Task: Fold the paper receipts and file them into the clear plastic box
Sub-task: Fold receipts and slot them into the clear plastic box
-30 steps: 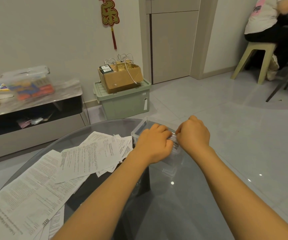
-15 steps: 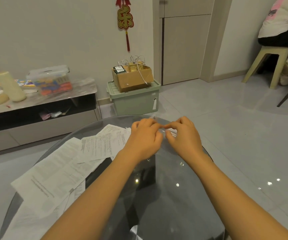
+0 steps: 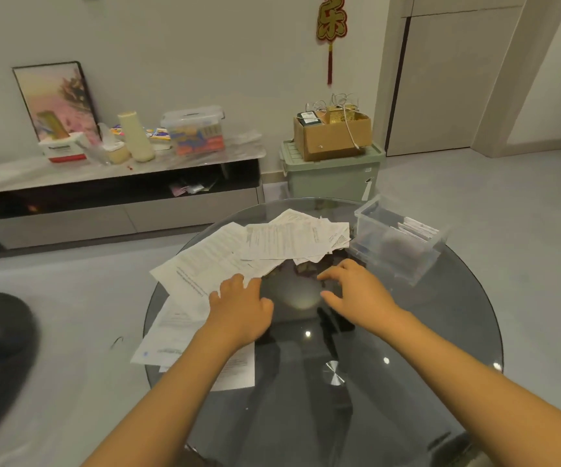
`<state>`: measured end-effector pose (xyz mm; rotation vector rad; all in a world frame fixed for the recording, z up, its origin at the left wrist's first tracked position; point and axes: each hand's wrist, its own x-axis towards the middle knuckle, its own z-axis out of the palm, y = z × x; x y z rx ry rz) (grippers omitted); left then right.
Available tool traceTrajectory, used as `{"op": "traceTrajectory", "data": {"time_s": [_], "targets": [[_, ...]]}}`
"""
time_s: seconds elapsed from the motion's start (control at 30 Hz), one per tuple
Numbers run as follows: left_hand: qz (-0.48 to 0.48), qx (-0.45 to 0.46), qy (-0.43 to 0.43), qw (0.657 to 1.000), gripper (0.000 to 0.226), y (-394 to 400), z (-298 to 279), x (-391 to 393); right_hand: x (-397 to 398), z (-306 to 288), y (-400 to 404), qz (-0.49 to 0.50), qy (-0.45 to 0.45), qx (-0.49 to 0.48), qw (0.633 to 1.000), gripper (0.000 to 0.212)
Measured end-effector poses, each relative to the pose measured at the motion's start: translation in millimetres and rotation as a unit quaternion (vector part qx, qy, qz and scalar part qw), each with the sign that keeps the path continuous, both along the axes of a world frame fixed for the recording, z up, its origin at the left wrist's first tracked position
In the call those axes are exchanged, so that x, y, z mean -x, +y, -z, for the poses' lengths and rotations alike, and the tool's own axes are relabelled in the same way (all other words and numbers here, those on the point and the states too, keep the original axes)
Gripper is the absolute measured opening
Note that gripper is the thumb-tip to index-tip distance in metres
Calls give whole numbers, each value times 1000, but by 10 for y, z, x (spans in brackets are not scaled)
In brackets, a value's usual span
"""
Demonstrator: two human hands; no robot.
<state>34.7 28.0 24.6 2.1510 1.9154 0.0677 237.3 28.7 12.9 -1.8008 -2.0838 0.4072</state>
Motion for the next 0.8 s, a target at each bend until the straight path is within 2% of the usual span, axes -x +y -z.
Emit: {"op": "traceTrajectory", "data": {"time_s": [0.2,0.37,0.5,0.67,0.8], "targets": [[-80,85,82,990,78,45,301,423,157,152,-20,-40,-55,39,997,42],[-69,107,73,989,91,245,378,614,176,161,62,-45,-73,35,996,46],[-53,133,70,987,89,278,403,595,208,157,110,-55,-69,43,995,52],[-41,126,67,989,83,210,406,207,164,93,104,-106,-35,83,990,66],[-36,131,27,990,77,124,397,-108,78,6,80,-145,-65,113,981,78]]}}
